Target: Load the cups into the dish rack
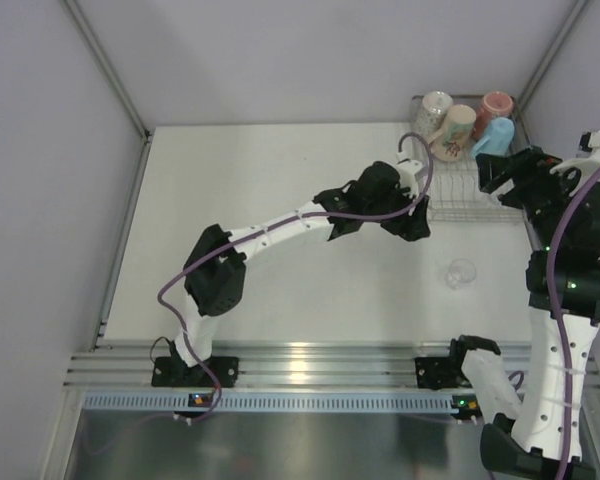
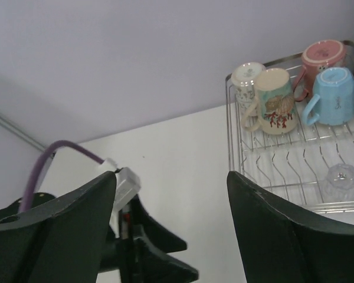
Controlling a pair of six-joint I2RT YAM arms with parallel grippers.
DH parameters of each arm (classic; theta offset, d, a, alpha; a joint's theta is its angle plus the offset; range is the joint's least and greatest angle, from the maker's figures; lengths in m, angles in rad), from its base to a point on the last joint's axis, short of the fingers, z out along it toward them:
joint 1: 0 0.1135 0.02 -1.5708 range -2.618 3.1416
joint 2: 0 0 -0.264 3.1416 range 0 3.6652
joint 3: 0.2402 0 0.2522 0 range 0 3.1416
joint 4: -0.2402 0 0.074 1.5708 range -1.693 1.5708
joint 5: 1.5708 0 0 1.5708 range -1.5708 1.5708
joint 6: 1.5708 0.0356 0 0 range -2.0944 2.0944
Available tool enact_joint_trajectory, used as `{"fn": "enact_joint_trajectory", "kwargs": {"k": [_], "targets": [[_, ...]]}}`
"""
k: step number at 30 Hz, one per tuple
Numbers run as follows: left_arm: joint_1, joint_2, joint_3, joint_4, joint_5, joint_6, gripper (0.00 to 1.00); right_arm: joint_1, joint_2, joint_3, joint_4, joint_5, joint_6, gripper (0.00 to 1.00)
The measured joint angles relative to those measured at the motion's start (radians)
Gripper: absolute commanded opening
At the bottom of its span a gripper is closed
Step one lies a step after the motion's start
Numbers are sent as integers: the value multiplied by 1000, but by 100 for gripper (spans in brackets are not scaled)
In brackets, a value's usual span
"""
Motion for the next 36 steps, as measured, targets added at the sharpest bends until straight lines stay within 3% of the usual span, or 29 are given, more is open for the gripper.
{"fn": "enact_joint_trajectory", "kwargs": {"k": [4, 13, 30, 36], "targets": [[-36, 152, 153, -3, -1, -17, 64, 4, 5, 0, -2, -24, 32, 76], [-98, 368, 335, -9, 3, -36, 60, 19, -10, 0, -7, -70, 57, 76], [-129, 504, 402, -8, -23, -61, 52, 29, -31, 100, -91, -69, 23, 76], [-130, 514, 409, -7, -21, -74, 39, 29, -31, 98, -96, -69, 20, 76]]}}
